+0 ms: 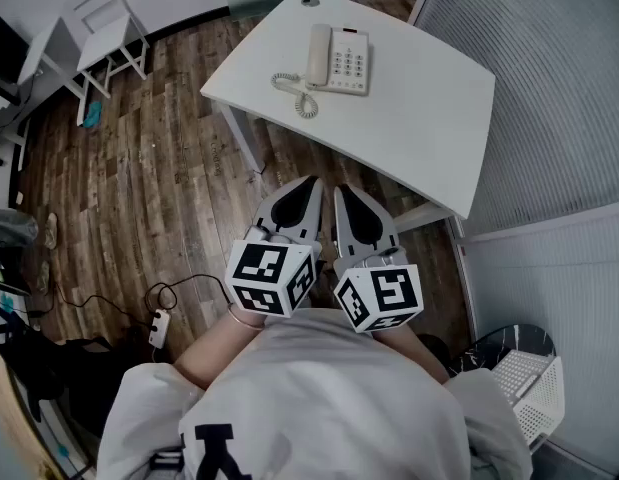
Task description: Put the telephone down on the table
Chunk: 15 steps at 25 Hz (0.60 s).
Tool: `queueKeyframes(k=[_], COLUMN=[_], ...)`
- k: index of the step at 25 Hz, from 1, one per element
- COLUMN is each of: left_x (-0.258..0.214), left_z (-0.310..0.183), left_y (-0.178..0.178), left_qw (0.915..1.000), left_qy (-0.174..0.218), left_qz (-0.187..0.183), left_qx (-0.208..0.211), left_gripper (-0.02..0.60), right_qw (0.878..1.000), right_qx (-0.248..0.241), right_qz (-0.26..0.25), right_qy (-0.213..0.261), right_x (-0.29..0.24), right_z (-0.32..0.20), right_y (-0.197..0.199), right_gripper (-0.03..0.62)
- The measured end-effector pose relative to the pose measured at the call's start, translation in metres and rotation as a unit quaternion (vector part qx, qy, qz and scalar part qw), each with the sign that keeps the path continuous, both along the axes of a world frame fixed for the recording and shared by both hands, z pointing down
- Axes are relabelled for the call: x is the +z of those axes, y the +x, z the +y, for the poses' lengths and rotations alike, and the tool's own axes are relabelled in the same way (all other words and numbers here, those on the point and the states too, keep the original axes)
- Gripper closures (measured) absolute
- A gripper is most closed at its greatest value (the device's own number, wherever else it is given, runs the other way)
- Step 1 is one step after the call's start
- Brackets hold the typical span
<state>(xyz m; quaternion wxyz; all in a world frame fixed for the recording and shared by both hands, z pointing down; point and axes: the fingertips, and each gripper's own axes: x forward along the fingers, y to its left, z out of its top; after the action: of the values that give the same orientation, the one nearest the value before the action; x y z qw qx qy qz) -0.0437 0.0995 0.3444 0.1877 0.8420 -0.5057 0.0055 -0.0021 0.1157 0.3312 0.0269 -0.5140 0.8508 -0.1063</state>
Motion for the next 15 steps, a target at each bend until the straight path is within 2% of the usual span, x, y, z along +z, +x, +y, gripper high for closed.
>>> queueKeyframes(k=[9,15], left_x=[0.005,0.007], left_z=[0.075,0.128], left_y=[0.039,0.057], left_qw=[1.0000,1.0000], left_qy=[0.000,0.000], left_qz=[-0.005,-0.005], left_qx=[0.002,-0.005], left_gripper=[0.577,0.577], right_qw=[1.000,1.000], right_qx=[0.008,-0.001], right_qz=[-0.002,0.000], right_qy=[-0.004,-0.008], right_x=[0.005,0.008], right_z=[0.072,0.123], right_y=[0.043,0.057], right_gripper=[0.566,0.566])
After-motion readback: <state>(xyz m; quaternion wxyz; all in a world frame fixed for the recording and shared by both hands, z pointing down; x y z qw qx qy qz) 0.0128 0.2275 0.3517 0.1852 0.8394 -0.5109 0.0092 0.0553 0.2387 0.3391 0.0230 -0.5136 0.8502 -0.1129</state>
